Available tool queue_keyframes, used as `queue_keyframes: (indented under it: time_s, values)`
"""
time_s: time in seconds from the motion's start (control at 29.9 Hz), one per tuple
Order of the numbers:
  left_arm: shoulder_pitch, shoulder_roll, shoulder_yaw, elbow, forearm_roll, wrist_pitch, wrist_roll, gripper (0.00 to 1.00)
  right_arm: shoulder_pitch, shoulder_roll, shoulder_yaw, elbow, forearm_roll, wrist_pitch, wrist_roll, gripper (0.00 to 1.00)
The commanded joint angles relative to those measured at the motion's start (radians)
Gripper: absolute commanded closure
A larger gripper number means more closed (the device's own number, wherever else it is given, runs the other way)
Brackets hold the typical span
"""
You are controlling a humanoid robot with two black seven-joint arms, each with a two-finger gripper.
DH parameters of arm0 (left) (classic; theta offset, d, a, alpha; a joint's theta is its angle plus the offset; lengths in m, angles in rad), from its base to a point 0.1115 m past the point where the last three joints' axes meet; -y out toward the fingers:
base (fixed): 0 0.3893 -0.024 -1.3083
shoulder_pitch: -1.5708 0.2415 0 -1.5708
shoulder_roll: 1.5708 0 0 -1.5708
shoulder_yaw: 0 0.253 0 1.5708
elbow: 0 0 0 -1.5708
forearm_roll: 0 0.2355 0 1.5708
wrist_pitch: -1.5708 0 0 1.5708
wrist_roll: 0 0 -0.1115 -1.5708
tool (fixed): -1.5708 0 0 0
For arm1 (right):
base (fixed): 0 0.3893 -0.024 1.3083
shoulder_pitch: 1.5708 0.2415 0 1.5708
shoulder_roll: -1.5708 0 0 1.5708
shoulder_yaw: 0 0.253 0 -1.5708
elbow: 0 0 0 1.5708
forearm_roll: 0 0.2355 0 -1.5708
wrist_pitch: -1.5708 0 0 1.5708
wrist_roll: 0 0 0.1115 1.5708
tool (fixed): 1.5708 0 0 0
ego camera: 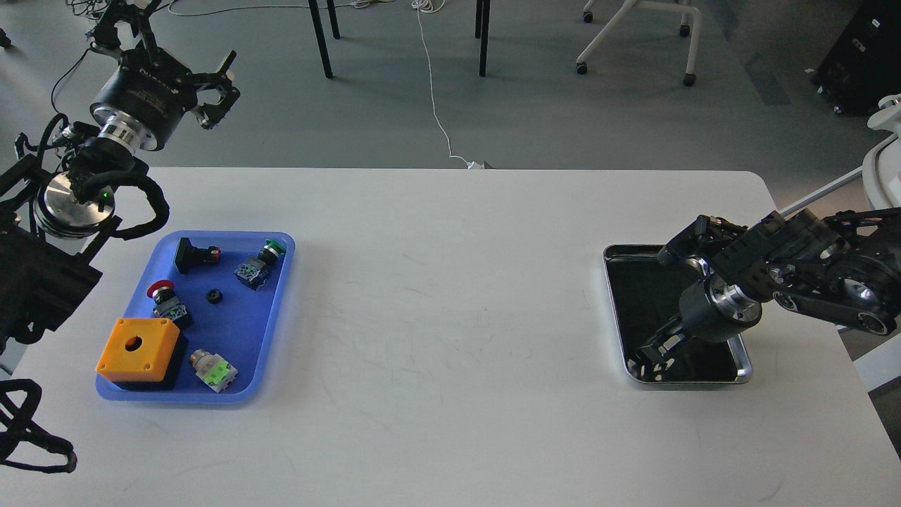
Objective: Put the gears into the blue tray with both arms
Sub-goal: 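Close the right gripper on the black gear and lift it, then carry the black gear toward the table center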
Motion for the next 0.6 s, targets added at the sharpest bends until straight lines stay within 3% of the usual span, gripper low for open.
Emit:
queue_keyframes:
  time_s: [0.0,0.23,0.57]
  values:
    - [0.0,0.009,0.0,0.0,-0.001,-0.002,0.0,0.02,0.056,-0.021,0.001,0.018,0.003,0.001,0.0,0.79]
    - [0.0,0.009,0.0,0.0,-0.001,-0.006,0.0,0.02,0.191,0.014,0.02,0.047,0.018,-0.016,0.0,0.79]
    - [0.0,0.021,0.005,0.0,0.002,-0.017,0.006,0.02,0.159,0.178,0.067,0.051,0.121,-0.163,0.0,0.79]
